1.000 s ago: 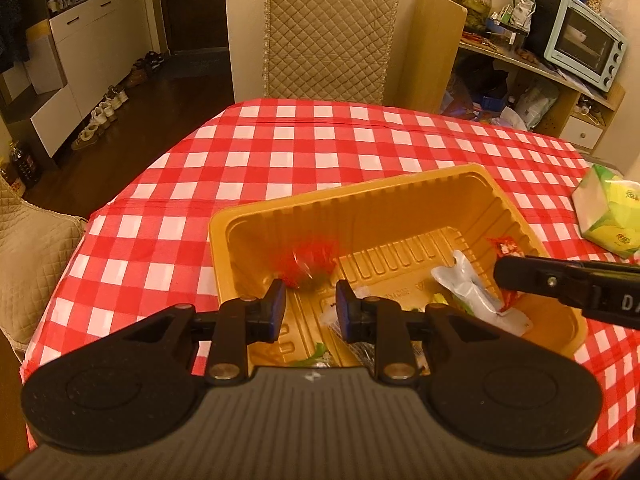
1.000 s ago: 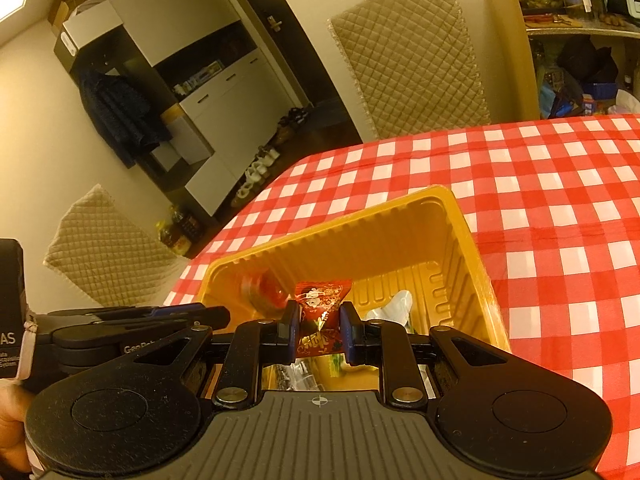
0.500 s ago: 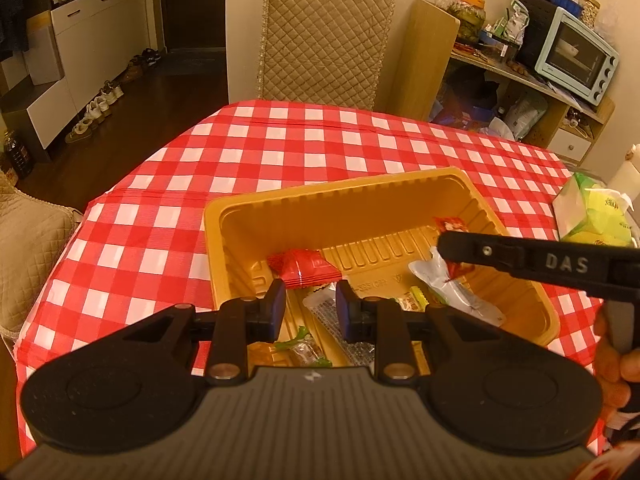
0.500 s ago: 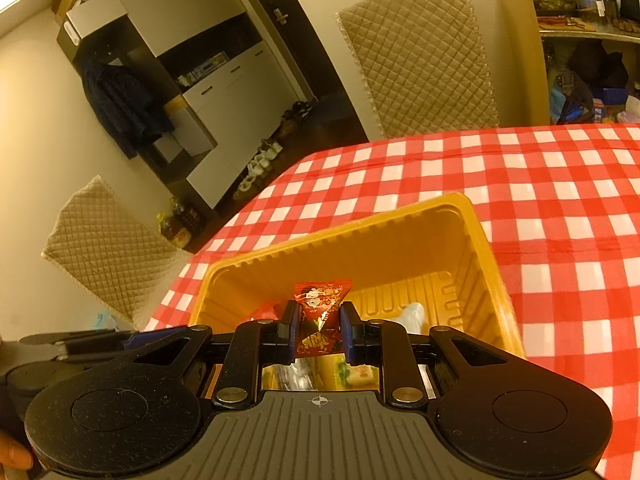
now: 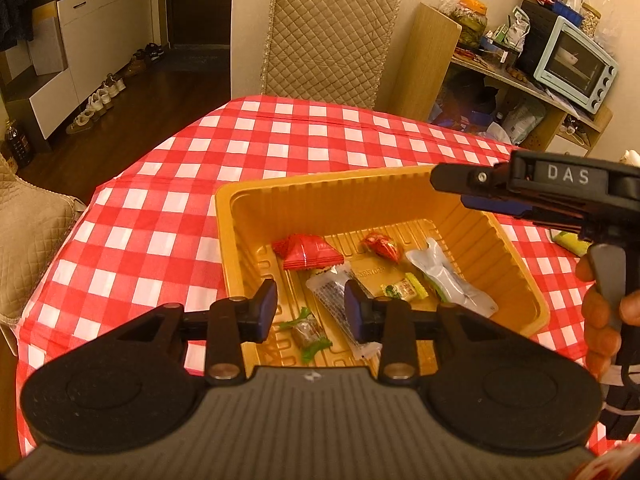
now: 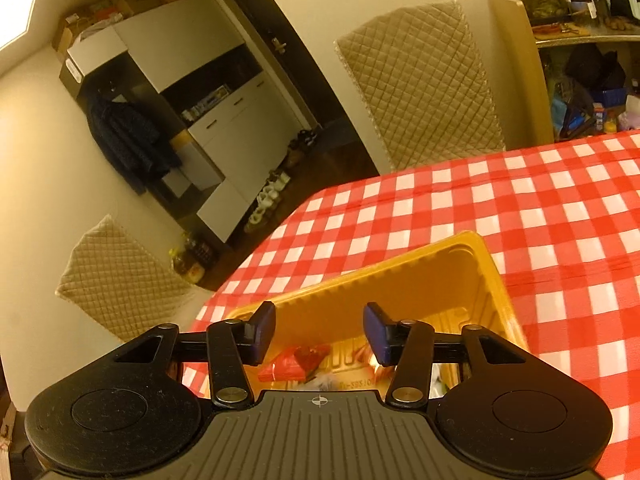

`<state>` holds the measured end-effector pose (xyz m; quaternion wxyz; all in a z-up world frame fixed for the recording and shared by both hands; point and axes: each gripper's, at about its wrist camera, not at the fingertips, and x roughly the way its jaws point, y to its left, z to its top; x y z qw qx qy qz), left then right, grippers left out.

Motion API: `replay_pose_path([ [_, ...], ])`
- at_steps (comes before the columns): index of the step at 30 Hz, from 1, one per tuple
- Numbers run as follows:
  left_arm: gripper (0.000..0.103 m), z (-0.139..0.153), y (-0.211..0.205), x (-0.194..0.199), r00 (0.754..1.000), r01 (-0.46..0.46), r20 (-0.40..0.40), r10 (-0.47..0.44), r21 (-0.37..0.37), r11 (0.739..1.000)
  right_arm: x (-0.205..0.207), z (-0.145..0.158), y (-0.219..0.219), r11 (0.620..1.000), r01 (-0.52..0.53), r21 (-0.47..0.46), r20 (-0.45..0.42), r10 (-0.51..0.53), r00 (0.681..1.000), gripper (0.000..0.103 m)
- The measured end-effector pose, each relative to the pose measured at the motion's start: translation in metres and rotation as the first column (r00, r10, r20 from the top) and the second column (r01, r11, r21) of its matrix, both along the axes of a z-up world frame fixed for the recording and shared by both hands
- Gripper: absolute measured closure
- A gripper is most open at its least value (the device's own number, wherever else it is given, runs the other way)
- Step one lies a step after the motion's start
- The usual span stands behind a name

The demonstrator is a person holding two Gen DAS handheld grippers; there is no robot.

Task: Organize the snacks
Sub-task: 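Withdraw both tools from the tray back toward the remaining red candies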

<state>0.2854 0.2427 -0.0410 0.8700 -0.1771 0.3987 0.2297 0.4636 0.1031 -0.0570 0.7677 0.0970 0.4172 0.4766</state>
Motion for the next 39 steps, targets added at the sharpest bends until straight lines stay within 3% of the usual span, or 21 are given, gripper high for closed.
replay_pose_path([
  [4, 0.063, 0.004, -0.006, -0.007, 1.000, 0.009, 0.017, -0.009, 0.001, 1.000, -0.007, 0.001, -0.014, 1.000, -0.002, -0.018, -0.001, 0.002, 1.000, 0.051],
  [18, 0.038, 0.028, -0.037, -0.040, 0.995, 0.062, 0.073, -0.063, 0.017, 0.998, -0.050, 0.018, -0.087, 0.999, 0.044, -0.011, 0.013, -0.043, 0.999, 0.019],
  [29, 0.034, 0.044, -0.072, -0.089, 0.990, 0.119, 0.069, -0.121, 0.033, 0.992, -0.114, 0.045, -0.150, 0.991, 0.137, 0.000, 0.061, -0.137, 0.989, 0.012],
  [39, 0.033, 0.056, -0.101, -0.153, 0.984, 0.147, 0.103, -0.147, 0.006, 0.989, -0.179, 0.055, -0.194, 0.973, 0.222, -0.060, 0.083, -0.217, 0.973, 0.011],
])
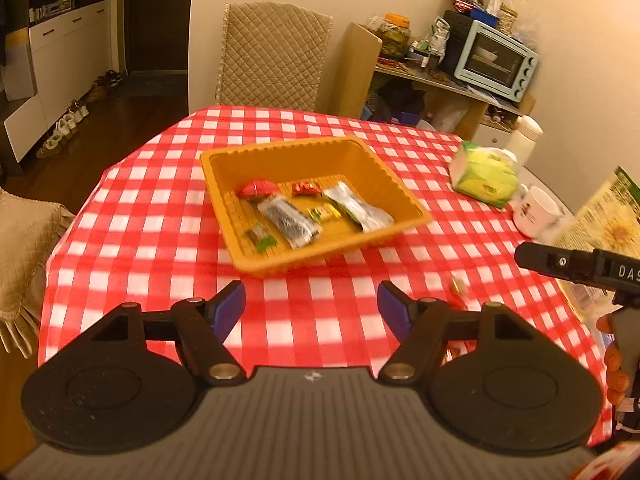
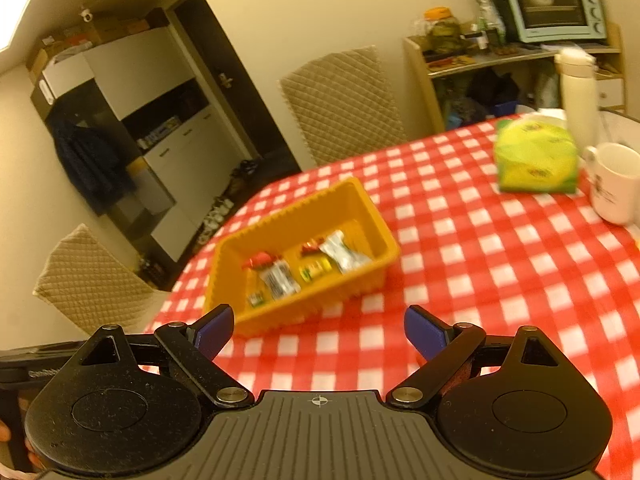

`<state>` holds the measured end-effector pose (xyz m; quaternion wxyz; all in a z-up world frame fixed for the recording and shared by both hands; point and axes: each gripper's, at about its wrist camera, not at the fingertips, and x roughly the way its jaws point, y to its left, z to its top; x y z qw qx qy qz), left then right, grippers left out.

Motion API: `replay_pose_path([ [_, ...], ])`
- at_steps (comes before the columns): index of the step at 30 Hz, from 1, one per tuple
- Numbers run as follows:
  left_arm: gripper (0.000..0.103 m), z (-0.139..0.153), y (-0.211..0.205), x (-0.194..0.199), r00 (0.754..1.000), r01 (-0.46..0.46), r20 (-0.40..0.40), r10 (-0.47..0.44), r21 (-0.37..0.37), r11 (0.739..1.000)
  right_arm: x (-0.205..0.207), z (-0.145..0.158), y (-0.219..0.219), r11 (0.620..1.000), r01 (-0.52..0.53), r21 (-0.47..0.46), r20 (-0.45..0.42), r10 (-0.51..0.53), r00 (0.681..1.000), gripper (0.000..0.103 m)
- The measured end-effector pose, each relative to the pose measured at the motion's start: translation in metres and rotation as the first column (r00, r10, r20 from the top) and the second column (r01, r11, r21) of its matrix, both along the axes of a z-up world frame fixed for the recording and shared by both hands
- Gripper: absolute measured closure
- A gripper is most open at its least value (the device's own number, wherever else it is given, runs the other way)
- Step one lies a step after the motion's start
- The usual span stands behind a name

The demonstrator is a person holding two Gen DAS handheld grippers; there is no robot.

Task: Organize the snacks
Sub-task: 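Withdraw both tools from the tray back toward the remaining red candies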

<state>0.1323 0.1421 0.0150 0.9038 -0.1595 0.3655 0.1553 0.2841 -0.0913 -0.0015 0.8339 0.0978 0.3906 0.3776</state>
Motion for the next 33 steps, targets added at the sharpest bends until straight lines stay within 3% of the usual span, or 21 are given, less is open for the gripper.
replay_pose_path([
  [15, 0.033, -0.004, -0.027, -0.077, 0.997, 0.072, -0.020, -0.072, -0.015, 0.997, -0.090, -0.002, -0.046, 0.992, 0.095, -0.085, -0.003, -0.096, 0.995, 0.011],
  [33, 0.033, -0.023, -0.051, -0.116, 0.987, 0.144, -0.064, -0.146, -0.034, 0.989, -0.154, -0.022, -0.052, 0.972, 0.109, -0.206, -0.039, -0.120, 0.992, 0.011],
])
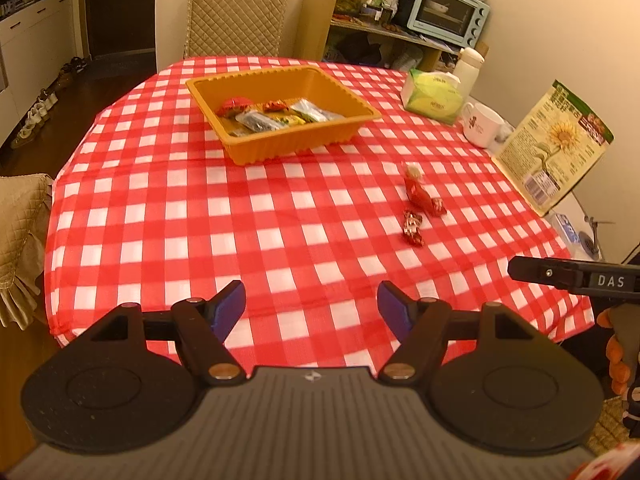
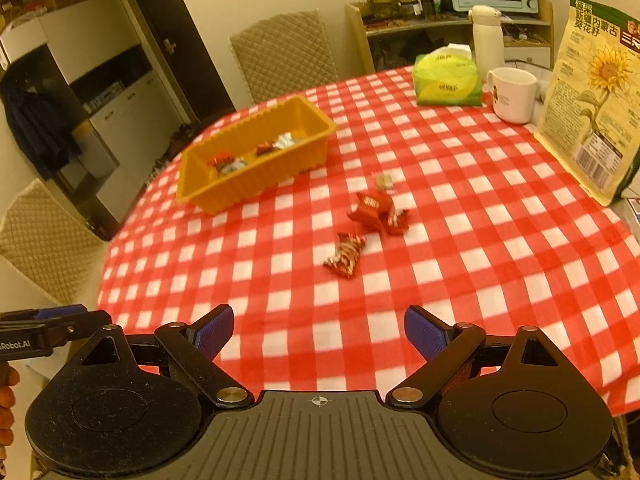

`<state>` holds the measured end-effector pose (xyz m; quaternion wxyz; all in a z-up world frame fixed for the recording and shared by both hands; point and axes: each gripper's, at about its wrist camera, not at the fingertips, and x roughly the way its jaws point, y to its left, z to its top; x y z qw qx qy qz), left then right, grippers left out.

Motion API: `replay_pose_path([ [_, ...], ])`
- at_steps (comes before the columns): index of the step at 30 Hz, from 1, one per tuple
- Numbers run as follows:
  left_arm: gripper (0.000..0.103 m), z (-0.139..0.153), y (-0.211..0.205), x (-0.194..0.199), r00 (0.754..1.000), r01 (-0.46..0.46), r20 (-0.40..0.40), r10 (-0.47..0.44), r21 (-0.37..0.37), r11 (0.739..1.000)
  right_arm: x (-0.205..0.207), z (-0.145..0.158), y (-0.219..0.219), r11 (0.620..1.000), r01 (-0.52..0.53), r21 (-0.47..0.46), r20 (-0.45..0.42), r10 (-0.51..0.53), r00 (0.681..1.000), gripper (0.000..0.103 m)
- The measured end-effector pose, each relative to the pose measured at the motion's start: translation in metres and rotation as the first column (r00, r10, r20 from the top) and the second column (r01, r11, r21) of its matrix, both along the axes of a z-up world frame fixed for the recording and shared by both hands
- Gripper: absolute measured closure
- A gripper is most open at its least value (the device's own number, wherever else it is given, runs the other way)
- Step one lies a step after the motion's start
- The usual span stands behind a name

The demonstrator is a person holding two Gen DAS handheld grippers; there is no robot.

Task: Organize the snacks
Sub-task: 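Withdraw both tools from the tray back toward the remaining red candies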

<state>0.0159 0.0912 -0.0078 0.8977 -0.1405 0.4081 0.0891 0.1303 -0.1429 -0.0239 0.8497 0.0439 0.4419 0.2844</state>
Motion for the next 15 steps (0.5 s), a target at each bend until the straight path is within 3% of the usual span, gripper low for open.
replay_pose_path([
  [15, 0.033, -0.014, -0.014, -0.005, 0.999, 0.024, -0.045, -0.024, 0.001, 1.000, -0.010, -0.016, 0.006, 0.995, -0.029, -0.092, -0.038, 0.025, 0.999, 0.011],
])
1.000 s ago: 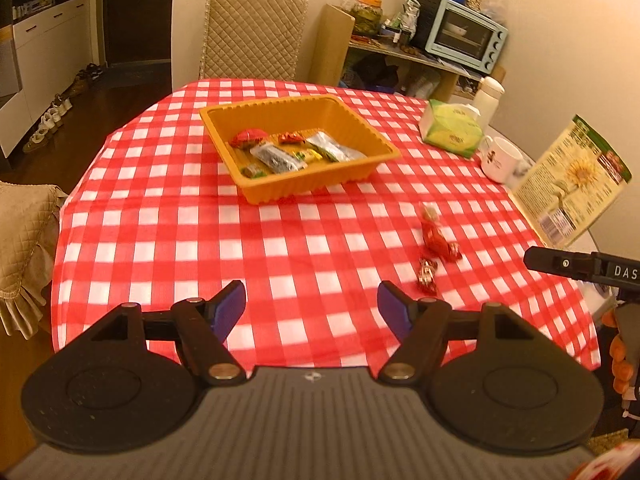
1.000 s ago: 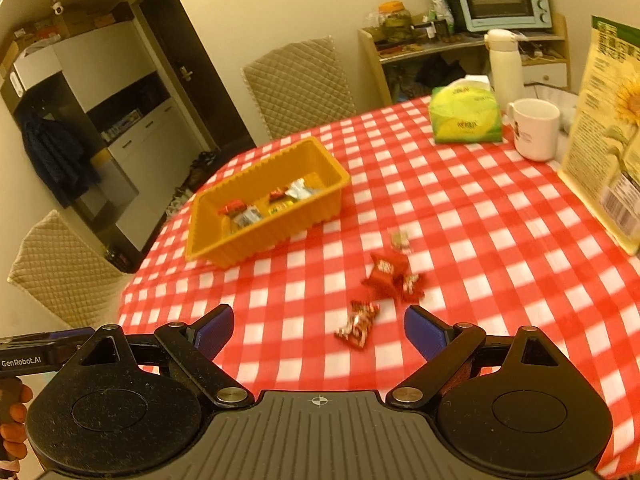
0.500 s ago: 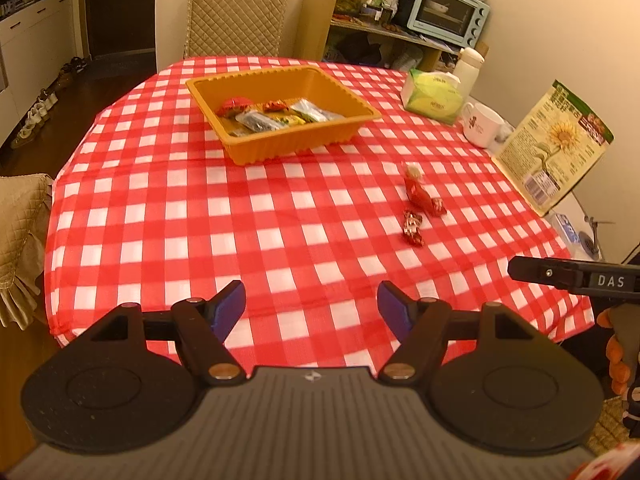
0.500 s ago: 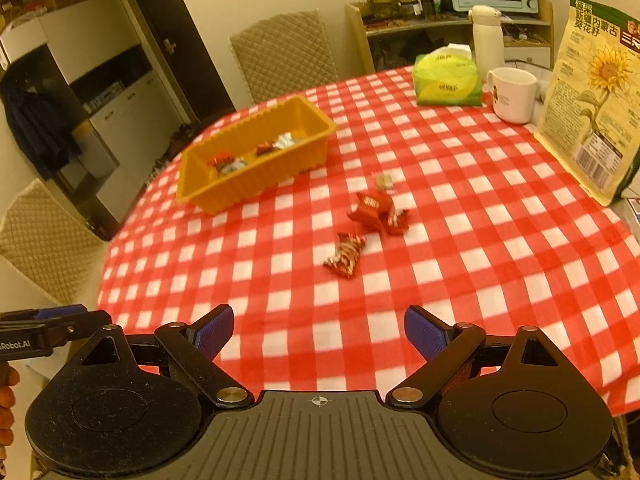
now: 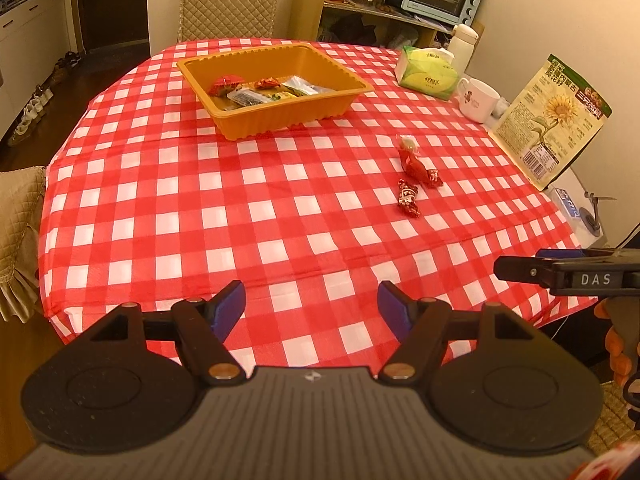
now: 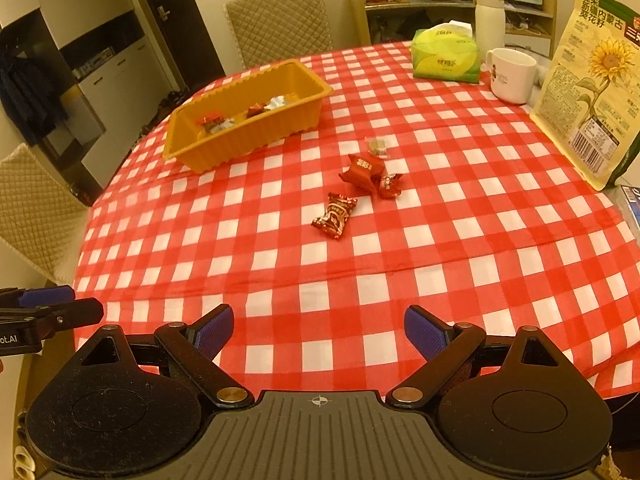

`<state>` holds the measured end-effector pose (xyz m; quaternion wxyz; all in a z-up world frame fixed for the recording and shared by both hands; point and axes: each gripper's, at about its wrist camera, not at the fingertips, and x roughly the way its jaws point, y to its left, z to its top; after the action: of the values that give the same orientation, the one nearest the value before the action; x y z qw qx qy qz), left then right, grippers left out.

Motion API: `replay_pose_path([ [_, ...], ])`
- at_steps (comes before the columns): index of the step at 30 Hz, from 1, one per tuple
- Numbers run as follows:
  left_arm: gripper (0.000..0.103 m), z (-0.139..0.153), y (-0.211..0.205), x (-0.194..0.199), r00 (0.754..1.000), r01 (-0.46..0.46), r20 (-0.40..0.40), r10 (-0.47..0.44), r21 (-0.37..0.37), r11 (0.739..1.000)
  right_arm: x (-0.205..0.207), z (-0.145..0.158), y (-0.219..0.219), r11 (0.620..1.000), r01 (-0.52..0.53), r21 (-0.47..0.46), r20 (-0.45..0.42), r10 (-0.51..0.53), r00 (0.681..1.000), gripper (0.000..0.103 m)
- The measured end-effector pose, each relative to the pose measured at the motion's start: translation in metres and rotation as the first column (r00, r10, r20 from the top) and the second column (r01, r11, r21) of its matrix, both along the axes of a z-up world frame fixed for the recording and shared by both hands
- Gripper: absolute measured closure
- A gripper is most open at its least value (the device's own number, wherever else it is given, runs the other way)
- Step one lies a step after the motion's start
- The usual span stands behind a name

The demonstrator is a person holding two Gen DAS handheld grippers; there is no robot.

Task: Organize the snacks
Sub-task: 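Withdraw both tools from the tray back toward the remaining red candies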

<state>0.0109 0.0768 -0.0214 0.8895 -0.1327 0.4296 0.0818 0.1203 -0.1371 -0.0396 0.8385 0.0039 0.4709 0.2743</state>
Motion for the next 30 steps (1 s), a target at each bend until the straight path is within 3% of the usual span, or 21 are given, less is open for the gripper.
replay_pose_path([
  [16, 0.033, -0.012, -0.020, 0.025, 0.999, 0.026, -0.028, -0.026, -0.011, 1.000, 0.016, -0.012, -0.013, 0.999, 0.000, -0.042, -0.025, -0.001, 1.000, 0.011],
  [30, 0.037, -0.037, -0.050, 0.082, 0.993, 0.119, -0.027, -0.119, 0.006, 0.993, 0.059, -0.022, -0.048, 0.987, 0.123, -0.105, 0.004, -0.123, 0.992, 0.011],
])
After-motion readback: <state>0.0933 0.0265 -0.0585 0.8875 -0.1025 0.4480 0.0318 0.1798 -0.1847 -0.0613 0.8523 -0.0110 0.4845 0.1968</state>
